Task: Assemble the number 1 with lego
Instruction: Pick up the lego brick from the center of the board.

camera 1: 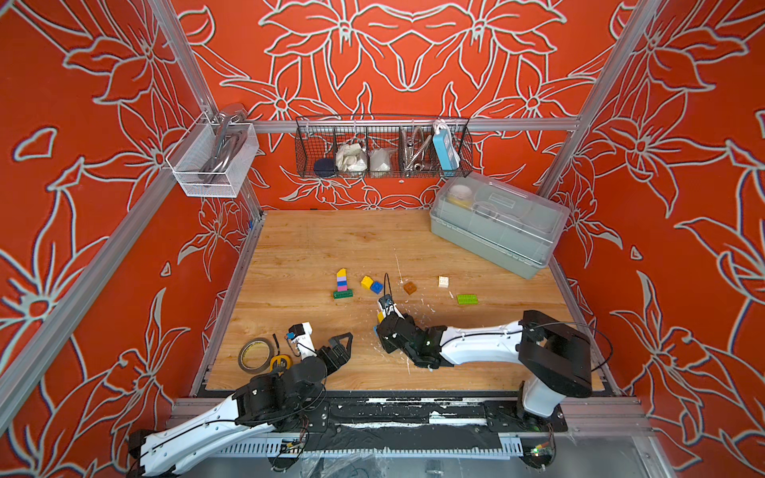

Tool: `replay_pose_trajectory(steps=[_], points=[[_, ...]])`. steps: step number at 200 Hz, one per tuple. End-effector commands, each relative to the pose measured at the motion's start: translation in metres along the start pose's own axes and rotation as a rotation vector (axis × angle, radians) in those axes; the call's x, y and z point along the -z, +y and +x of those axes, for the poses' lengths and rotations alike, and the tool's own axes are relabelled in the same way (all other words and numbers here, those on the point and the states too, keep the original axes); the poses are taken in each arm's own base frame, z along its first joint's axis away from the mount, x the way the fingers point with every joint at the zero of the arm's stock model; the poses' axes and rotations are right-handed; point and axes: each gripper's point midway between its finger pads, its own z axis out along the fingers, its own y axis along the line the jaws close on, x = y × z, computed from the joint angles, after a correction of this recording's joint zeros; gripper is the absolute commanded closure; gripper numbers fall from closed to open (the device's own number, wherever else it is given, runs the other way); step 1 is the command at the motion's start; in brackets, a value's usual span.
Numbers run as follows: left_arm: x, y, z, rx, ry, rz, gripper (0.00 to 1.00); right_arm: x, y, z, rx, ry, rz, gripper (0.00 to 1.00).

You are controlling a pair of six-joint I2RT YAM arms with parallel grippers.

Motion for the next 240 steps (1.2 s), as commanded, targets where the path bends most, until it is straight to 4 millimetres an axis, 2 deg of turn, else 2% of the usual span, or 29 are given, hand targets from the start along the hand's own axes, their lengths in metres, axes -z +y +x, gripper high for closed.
replay_pose_trajectory(steps=[1, 19, 48, 78, 88, 126, 156, 175, 189, 216, 240], points=[[0.003, -0.007, -0.005, 0.001, -0.018, 0.029, 0.01, -0.002, -0.004, -0.003, 0.001, 0.004, 0.04, 0.41], [0.004, -0.006, -0.006, 0.008, -0.021, 0.033, 0.01, -0.003, -0.004, -0.004, 0.006, 0.009, 0.043, 0.41], [0.004, -0.005, -0.006, 0.01, -0.022, 0.034, 0.01, -0.006, -0.005, -0.003, 0.004, 0.035, 0.056, 0.49], [0.004, -0.005, -0.006, 0.013, -0.021, 0.035, 0.01, -0.005, -0.006, -0.006, 0.004, 0.031, 0.058, 0.53], [0.004, -0.005, -0.006, 0.014, -0.021, 0.035, 0.01, -0.005, -0.007, -0.006, 0.001, 0.034, 0.06, 0.57], [0.005, -0.004, -0.006, 0.017, -0.022, 0.033, 0.01, -0.003, -0.008, -0.006, 0.011, 0.08, 0.066, 0.84], [0.005, -0.004, -0.006, 0.023, -0.023, 0.033, 0.01, 0.014, -0.021, -0.013, -0.024, 0.228, 0.083, 0.93], [0.005, -0.004, -0.007, 0.026, -0.024, 0.039, 0.01, 0.031, -0.036, -0.02, -0.057, 0.361, 0.093, 0.94], [0.005, -0.003, -0.007, 0.03, -0.027, 0.044, 0.01, 0.044, -0.051, -0.017, -0.08, 0.497, 0.106, 0.93], [0.006, -0.005, -0.007, 0.029, -0.023, 0.053, 0.01, 0.063, -0.067, -0.02, -0.088, 0.708, 0.088, 0.9], [0.006, -0.007, -0.006, 0.022, -0.013, 0.059, 0.01, 0.064, -0.071, -0.024, -0.071, 0.816, 0.077, 0.9]])
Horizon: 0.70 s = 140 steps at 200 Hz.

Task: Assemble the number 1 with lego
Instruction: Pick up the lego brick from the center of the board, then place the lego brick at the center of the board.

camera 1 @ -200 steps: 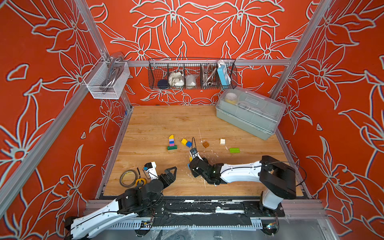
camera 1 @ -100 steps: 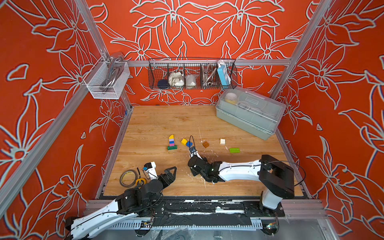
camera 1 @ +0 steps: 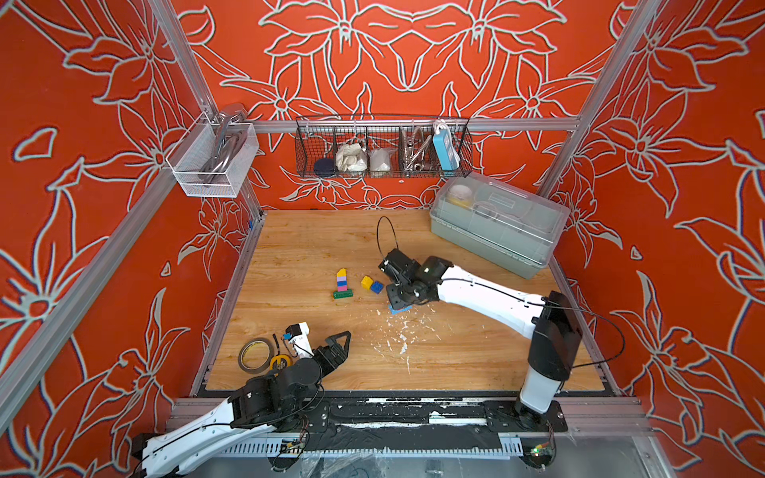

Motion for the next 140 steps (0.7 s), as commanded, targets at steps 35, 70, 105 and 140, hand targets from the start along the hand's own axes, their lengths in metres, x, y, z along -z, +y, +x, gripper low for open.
replay_pose_trajectory(steps=[35, 70, 105, 140], points=[[0.001, -0.003, 0.002, -0.026, 0.017, 0.015, 0.01, -0.017, -0.008, 0.051, 0.043, 0.435, 0.019, 0.87], [0.002, -0.006, 0.003, -0.034, 0.026, 0.027, 0.01, -0.04, 0.0, 0.042, 0.024, 0.487, 0.027, 0.87], [0.002, -0.008, 0.004, -0.039, 0.032, 0.036, 0.01, -0.056, 0.003, 0.031, 0.005, 0.53, 0.031, 0.87], [0.002, -0.011, 0.004, -0.046, 0.03, 0.047, 0.01, -0.067, 0.0, 0.027, -0.017, 0.57, 0.035, 0.87]])
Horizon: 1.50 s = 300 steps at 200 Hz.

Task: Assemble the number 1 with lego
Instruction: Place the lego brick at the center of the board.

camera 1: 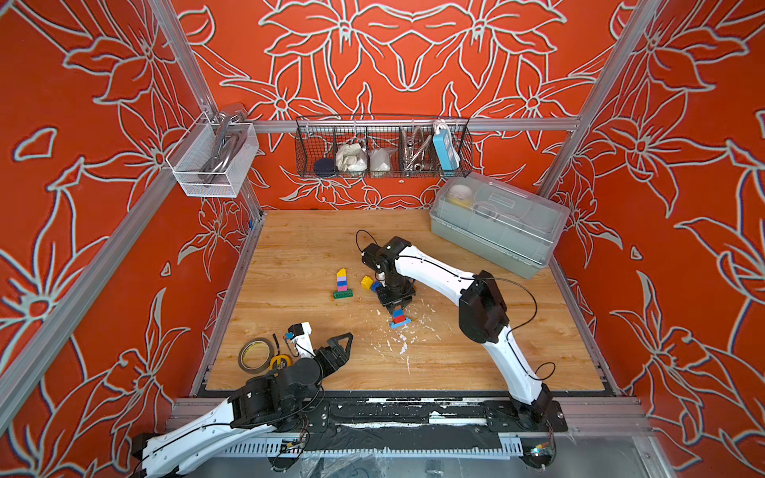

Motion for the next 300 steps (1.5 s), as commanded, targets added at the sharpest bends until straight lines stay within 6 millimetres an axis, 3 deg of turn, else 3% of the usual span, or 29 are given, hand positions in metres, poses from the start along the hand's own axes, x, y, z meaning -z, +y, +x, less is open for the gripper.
replay_pose_trajectory(steps=[1, 48, 77, 123, 155, 187, 216, 242, 300], points=[[0.002, -0.008, -0.002, -0.01, -0.001, 0.034, 0.01, -0.001, -0.009, 0.007, -0.015, 0.074, 0.015, 0.87], [0.002, -0.011, -0.002, -0.017, 0.0, 0.043, 0.01, -0.01, -0.012, 0.002, -0.043, 0.106, 0.01, 0.8], [0.002, -0.011, -0.002, -0.02, 0.001, 0.044, 0.01, -0.011, -0.01, 0.0, -0.051, 0.113, -0.004, 0.65], [0.002, -0.011, -0.002, -0.016, 0.002, 0.043, 0.01, 0.011, -0.009, -0.003, -0.062, 0.047, -0.031, 0.52], [0.002, -0.009, -0.001, -0.014, 0.003, 0.038, 0.01, 0.028, -0.007, 0.001, -0.074, -0.018, -0.081, 0.49], [0.002, -0.009, -0.002, -0.011, -0.002, 0.035, 0.01, 0.033, -0.008, 0.022, -0.109, -0.101, -0.15, 0.52], [0.0, -0.012, 0.0, -0.021, 0.004, 0.051, 0.01, 0.018, 0.001, 0.047, -0.152, -0.218, -0.278, 0.6], [0.0, -0.018, 0.002, -0.045, 0.017, 0.08, 0.01, -0.004, -0.002, 0.063, -0.207, -0.303, -0.286, 0.65], [0.002, -0.02, -0.006, -0.117, 0.028, -0.079, 0.01, -0.036, 0.008, 0.045, -0.278, -0.356, -0.362, 0.7]])
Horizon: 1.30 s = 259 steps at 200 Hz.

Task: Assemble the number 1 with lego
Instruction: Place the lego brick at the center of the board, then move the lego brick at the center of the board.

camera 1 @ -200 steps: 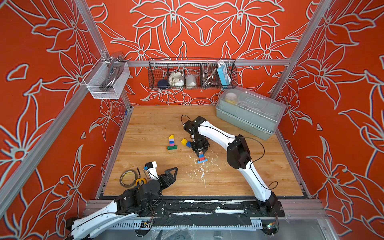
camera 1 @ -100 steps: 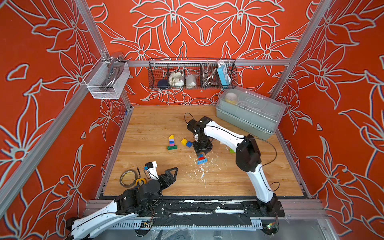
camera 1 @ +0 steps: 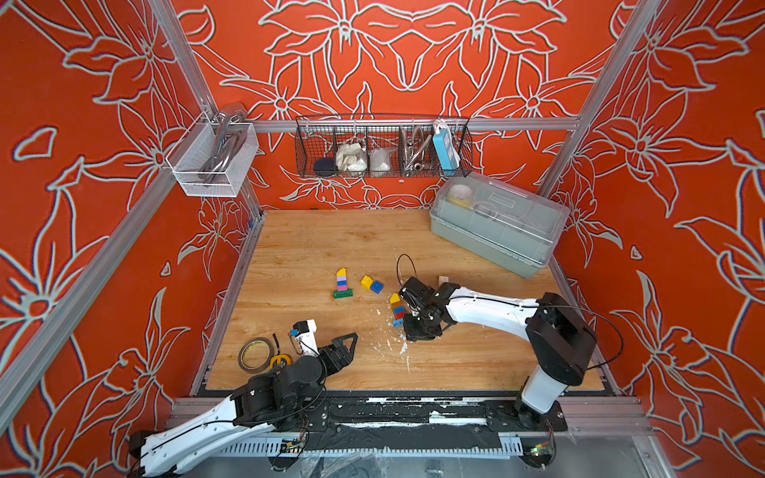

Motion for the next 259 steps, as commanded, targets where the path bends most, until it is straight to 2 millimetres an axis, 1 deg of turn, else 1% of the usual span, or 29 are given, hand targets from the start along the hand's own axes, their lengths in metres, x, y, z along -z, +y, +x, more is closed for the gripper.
replay_pose_trajectory(steps=[1, 16, 25, 31, 43, 57, 76, 88, 102, 127, 149, 161, 186, 204, 224, 232, 236, 242, 245, 259], points=[[0.007, -0.011, -0.013, -0.042, -0.008, -0.062, 0.01, -0.006, 0.022, -0.028, -0.034, -0.102, -0.084, 0.7], [0.011, -0.016, -0.022, -0.101, -0.004, -0.141, 0.01, -0.013, 0.023, -0.033, -0.041, -0.107, -0.085, 0.7], [0.012, -0.014, -0.028, -0.157, 0.006, -0.22, 0.01, -0.016, 0.025, -0.035, -0.042, -0.106, -0.088, 0.7], [0.014, -0.016, -0.033, -0.18, 0.012, -0.259, 0.01, -0.018, 0.027, -0.037, -0.042, -0.107, -0.087, 0.7], [0.011, -0.016, -0.038, -0.22, 0.048, -0.339, 0.01, -0.02, 0.027, -0.043, -0.045, -0.111, -0.08, 0.7], [0.002, -0.016, -0.039, -0.226, 0.103, -0.382, 0.01, -0.023, 0.026, -0.051, -0.058, -0.117, -0.079, 0.7], [-0.012, -0.013, -0.033, -0.204, 0.157, -0.376, 0.01, -0.026, 0.029, -0.065, -0.079, -0.116, -0.101, 0.7], [-0.015, -0.013, -0.032, -0.196, 0.163, -0.363, 0.01, -0.025, 0.033, -0.073, -0.081, -0.122, -0.112, 0.7], [-0.014, -0.013, -0.031, -0.19, 0.157, -0.346, 0.01, -0.025, 0.035, -0.083, -0.072, -0.128, -0.106, 0.7], [-0.008, -0.014, -0.033, -0.175, 0.129, -0.293, 0.01, -0.027, 0.028, -0.098, -0.073, -0.131, -0.079, 0.71], [-0.005, -0.016, -0.033, -0.164, 0.109, -0.242, 0.01, -0.029, 0.025, -0.112, -0.098, -0.122, -0.1, 0.71], [-0.004, -0.016, -0.034, -0.164, 0.103, -0.233, 0.01, -0.028, 0.029, -0.118, -0.099, -0.123, -0.115, 0.7], [-0.007, -0.017, -0.033, -0.173, 0.114, -0.253, 0.01, -0.027, 0.037, -0.125, -0.101, -0.128, -0.146, 0.71], [-0.009, -0.016, -0.033, -0.181, 0.129, -0.282, 0.01, -0.025, 0.042, -0.124, -0.088, -0.116, -0.169, 0.7], [-0.01, -0.01, -0.032, -0.165, 0.145, -0.345, 0.01, -0.01, 0.039, -0.115, -0.076, -0.13, -0.177, 0.7], [-0.011, -0.011, -0.031, -0.17, 0.155, -0.349, 0.01, -0.005, 0.033, -0.108, -0.073, -0.138, -0.17, 0.68], [-0.012, -0.013, -0.03, -0.174, 0.162, -0.343, 0.01, 0.003, 0.033, -0.106, -0.066, -0.152, -0.173, 0.67], [-0.014, -0.018, -0.029, -0.185, 0.172, -0.321, 0.01, 0.008, 0.026, -0.101, -0.058, -0.157, -0.157, 0.65], [-0.016, -0.02, -0.028, -0.192, 0.18, -0.307, 0.01, 0.013, 0.024, -0.098, -0.051, -0.163, -0.151, 0.63], [-0.024, -0.034, -0.022, -0.214, 0.219, -0.236, 0.01, 0.032, 0.005, -0.086, -0.015, -0.181, -0.069, 0.57]])
